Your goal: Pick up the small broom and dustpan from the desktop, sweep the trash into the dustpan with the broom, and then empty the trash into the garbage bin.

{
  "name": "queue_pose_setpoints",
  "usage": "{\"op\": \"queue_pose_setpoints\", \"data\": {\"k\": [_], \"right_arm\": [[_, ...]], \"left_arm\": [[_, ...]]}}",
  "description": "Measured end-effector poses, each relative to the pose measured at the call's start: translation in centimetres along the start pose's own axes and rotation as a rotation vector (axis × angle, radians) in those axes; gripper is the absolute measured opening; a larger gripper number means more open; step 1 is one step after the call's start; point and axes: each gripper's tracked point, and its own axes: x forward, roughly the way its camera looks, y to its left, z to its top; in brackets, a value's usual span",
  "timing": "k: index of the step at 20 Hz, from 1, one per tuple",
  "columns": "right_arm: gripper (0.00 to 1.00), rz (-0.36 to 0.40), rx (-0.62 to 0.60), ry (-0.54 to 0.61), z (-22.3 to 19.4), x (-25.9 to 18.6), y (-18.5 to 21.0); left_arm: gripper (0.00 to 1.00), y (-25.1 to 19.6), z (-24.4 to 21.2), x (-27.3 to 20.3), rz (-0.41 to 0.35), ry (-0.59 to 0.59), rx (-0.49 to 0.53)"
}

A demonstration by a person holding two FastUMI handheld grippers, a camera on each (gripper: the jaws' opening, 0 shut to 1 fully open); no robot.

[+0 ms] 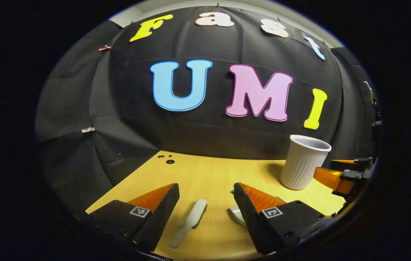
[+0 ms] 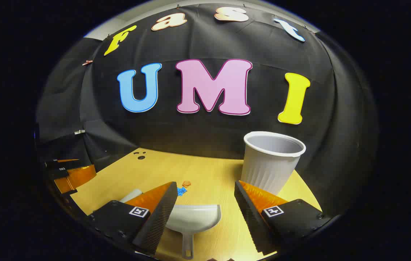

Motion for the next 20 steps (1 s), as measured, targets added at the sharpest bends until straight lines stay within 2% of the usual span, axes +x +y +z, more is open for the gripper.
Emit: {"op": "queue_pose_setpoints", "data": {"k": [4, 10, 17, 20], "right_arm": [[0.98, -0.021, 0.010, 0.026, -0.6, 0.0, 0.8], [0.98, -0.054, 0.002, 0.052, -1.5, -0.6, 1.5], [0.98, -0.040, -0.001, 0.089, -2.8, -1.4, 3.1], [0.98, -0.037, 0.005, 0.095, -3.1, -1.3, 3.4]], "left_arm": [[0.96, 1.4, -0.1, 0.5, -0.013, 0.007, 0.039], [0.96, 3.7, -1.6, 0.5, -0.035, 0.049, 0.025], [0.96, 5.0, -3.6, 1.0, -0.029, 0.105, 0.009], [0.95, 4.7, -4.6, 1.4, -0.061, 0.143, 0.012]]}}
